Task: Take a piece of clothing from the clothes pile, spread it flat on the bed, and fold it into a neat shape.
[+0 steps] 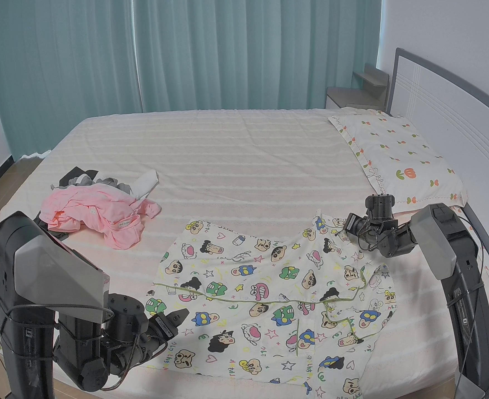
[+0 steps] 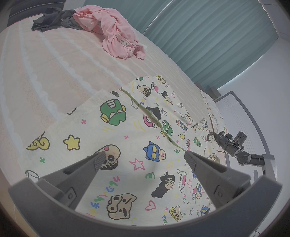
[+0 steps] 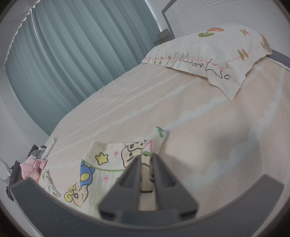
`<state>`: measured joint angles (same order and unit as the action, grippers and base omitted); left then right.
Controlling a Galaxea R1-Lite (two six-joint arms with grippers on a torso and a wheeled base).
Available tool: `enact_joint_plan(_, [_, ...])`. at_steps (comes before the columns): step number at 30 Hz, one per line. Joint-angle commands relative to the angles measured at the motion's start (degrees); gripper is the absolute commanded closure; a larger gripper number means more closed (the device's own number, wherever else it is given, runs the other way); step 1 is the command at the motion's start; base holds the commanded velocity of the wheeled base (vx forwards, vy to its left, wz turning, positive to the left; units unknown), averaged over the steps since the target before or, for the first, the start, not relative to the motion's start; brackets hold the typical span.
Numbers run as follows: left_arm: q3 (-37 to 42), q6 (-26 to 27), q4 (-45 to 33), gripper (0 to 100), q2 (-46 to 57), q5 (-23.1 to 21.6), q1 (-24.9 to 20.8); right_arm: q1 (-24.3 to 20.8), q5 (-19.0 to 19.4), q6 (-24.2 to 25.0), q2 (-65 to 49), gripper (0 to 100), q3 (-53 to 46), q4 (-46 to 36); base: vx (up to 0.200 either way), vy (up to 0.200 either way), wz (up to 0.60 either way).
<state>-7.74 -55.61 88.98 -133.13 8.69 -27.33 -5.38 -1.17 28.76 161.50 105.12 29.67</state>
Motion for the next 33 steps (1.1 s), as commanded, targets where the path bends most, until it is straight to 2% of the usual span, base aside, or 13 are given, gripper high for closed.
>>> enact_joint_plan(1, [0.0,0.0,0.9,0,-0.1,0.0,0.0,0.1,-0.9,1.0,0.5,100,1.0,1.9,0.000,0.000,0.00])
enact_joint_plan(7, [0.0,0.0,0.9,0,-0.1,0.0,0.0,0.6,-4.0,1.7,1.0,100,3.4,5.3,0.000,0.000,0.00])
enact_joint_plan(15, [-0.1,0.0,0.9,0,-0.1,0.0,0.0,1.0,-6.0,1.7,2.8,100,7.2,5.5,0.000,0.000,0.00])
enact_joint_plan(18, [-0.1,0.0,0.9,0,-0.1,0.0,0.0,1.0,-8.2,1.7,4.4,100,9.5,5.0,0.000,0.000,0.00])
enact_joint_plan(27, [-0.1,0.0,0.9,0,-0.1,0.0,0.0,1.1,-9.6,1.6,6.0,100,9.5,4.1,0.000,0.000,0.00])
enact_joint_plan(28, [-0.1,0.0,0.9,0,-0.1,0.2,0.0,1.2,-9.6,1.6,6.0,0,9.5,4.1,0.000,0.000,0.00])
enact_joint_plan(33, [-0.1,0.0,0.9,0,0.0,0.2,0.2,1.6,-11.1,1.7,2.3,0,9.5,4.3,0.000,0.000,0.00])
